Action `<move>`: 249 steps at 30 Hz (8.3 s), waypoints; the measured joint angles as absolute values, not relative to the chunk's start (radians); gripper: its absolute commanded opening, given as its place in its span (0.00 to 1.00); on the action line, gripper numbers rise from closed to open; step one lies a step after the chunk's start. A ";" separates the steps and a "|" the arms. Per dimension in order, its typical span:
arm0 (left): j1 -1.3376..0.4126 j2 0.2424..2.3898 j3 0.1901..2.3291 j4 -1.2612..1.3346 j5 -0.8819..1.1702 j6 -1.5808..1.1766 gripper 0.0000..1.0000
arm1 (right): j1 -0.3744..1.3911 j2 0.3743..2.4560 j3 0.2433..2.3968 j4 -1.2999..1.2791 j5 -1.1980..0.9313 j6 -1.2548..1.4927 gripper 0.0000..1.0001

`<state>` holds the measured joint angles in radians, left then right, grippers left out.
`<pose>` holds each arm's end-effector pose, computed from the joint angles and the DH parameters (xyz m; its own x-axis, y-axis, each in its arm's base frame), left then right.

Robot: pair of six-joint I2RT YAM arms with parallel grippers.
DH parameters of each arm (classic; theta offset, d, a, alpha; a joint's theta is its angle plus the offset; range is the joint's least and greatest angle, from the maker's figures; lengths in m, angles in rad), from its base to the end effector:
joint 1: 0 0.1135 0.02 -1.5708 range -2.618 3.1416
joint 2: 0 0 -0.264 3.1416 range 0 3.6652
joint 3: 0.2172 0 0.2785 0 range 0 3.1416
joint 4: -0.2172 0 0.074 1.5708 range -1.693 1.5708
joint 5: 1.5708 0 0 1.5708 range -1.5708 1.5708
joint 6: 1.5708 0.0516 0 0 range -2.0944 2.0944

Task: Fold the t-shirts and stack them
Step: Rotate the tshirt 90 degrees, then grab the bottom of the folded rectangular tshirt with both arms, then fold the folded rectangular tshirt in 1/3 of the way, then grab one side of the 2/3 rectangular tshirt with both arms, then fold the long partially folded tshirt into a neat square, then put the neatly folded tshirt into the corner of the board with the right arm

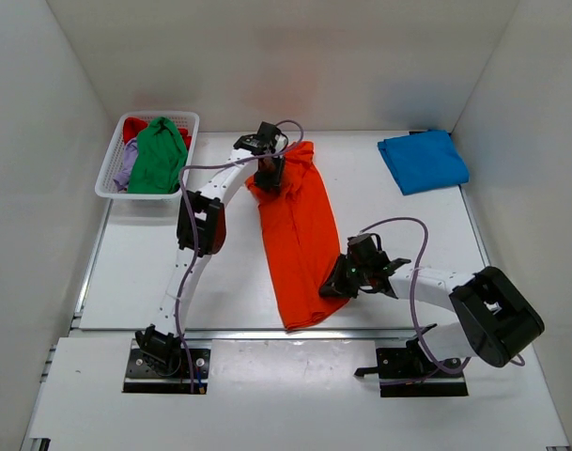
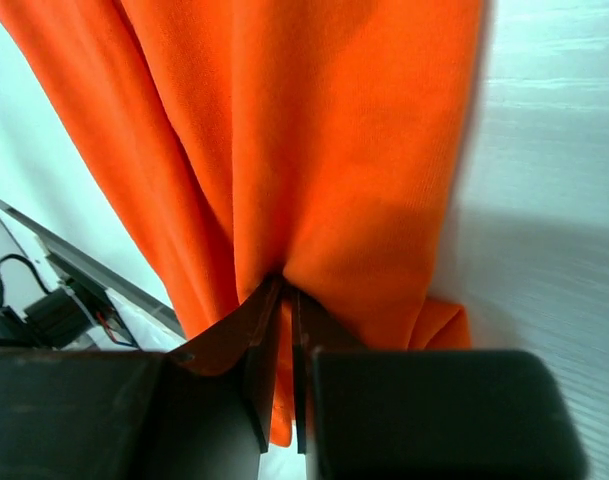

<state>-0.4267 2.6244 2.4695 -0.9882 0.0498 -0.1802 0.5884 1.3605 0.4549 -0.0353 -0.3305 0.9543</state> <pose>0.5265 -0.2422 0.1471 -0.8924 0.2091 -0.3999 0.2767 0.9536 -0.1189 0.2006 0.1540 0.0955 -0.9467 0.2961 -0.1266 0.1530 0.7595 0.6322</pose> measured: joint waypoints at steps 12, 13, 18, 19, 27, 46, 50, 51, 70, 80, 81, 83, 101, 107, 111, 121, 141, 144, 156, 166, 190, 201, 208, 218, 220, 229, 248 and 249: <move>-0.314 2.627 2.486 -0.907 0.004 -0.204 0.51 | 0.727 1.390 0.457 0.040 -0.273 1.040 0.10; -0.313 2.629 2.489 -0.899 0.002 -0.205 0.51 | 0.740 1.396 0.457 0.050 -0.270 1.045 0.11; -0.319 2.661 2.516 -0.850 0.012 -0.217 0.50 | 0.789 1.439 0.464 0.114 -0.273 1.070 0.13; -0.321 2.671 2.518 -0.839 0.016 -0.220 0.50 | 0.797 1.452 0.471 0.125 -0.277 1.074 0.13; -0.313 2.703 2.543 -0.775 0.050 -0.273 0.46 | 0.795 1.528 0.519 0.175 -0.338 1.064 0.30; -0.251 2.482 2.308 -0.641 0.237 -0.411 0.54 | 0.643 1.377 0.636 -0.092 -0.195 0.612 0.72; -0.286 2.217 1.986 -0.645 0.245 -0.382 0.53 | 0.563 1.279 0.570 -0.108 -0.220 0.581 0.70; -0.300 2.149 1.893 -0.641 0.244 -0.379 0.53 | 0.550 1.255 0.546 -0.107 -0.221 0.579 0.67; -0.631 1.363 0.654 -0.433 0.249 -0.571 0.59 | 0.498 1.185 0.435 -0.112 -0.294 0.606 0.57; -0.740 1.314 0.575 -0.333 0.253 -0.671 0.60 | 0.628 1.254 0.435 -0.109 -0.316 0.669 0.00; -0.744 1.314 0.571 -0.331 0.253 -0.674 0.60 | 0.642 1.258 0.435 -0.109 -0.316 0.678 0.00; -0.747 1.310 0.559 -0.328 0.252 -0.677 0.60 | 0.670 1.259 0.435 -0.109 -0.316 0.689 0.00; -0.739 1.179 0.417 -0.308 0.278 -0.704 0.00 | 0.817 1.223 0.407 -0.125 -0.329 0.790 0.00; -0.666 1.168 0.465 -0.368 0.306 -0.678 0.00 | 0.726 1.200 0.447 -0.205 -0.379 0.753 0.00; -0.568 1.194 0.592 -0.389 0.339 -0.641 0.00 | 0.606 1.210 0.561 -0.263 -0.427 0.694 0.00; -0.350 1.562 0.970 -0.394 0.424 -0.534 0.00 | 0.370 1.544 0.958 -0.339 -0.523 0.516 0.01; -0.181 1.755 1.005 -0.137 0.507 -0.640 0.56 | 0.268 1.722 1.075 -0.335 -0.485 0.453 0.57; -0.243 1.661 0.830 -0.100 0.499 -0.664 0.59 | 0.315 1.635 0.912 -0.287 -0.464 0.519 0.56; -0.354 1.388 0.503 -0.009 0.328 -0.820 0.60 | 0.393 1.478 0.583 0.020 -0.441 0.832 0.56; -0.407 1.412 0.483 0.070 0.254 -0.920 0.46 | 0.393 1.560 0.579 0.181 -0.445 0.922 0.31; -0.443 1.132 0.477 -0.103 0.305 -0.896 0.00 | 0.479 1.272 0.593 -0.087 -0.389 0.816 0.01; -0.467 0.921 0.291 -0.205 0.363 -0.911 0.00 | 0.534 1.146 0.421 -0.139 -0.430 0.872 0.00; -0.373 1.061 0.441 -0.223 0.424 -0.894 0.00 | 0.421 1.264 0.584 -0.206 -0.520 0.810 0.01; -0.228 1.737 1.208 -0.127 0.464 -0.811 0.38 | 0.195 1.829 1.401 -0.330 -0.604 0.607 0.22; -0.205 1.883 1.370 -0.107 0.460 -0.808 0.42 | 0.171 1.984 1.609 -0.354 -0.592 0.572 0.51; -0.141 2.070 1.496 -0.063 0.452 -0.841 0.49 | 0.144 2.173 1.795 -0.430 -0.540 0.427 0.79; -0.091 1.325 0.841 0.030 0.495 -0.884 0.47 | 0.273 2.312 1.735 -0.273 -0.665 0.438 0.19; -0.087 1.320 0.841 0.028 0.496 -0.884 0.47 | 0.286 2.332 1.759 -0.289 -0.660 0.432 0.01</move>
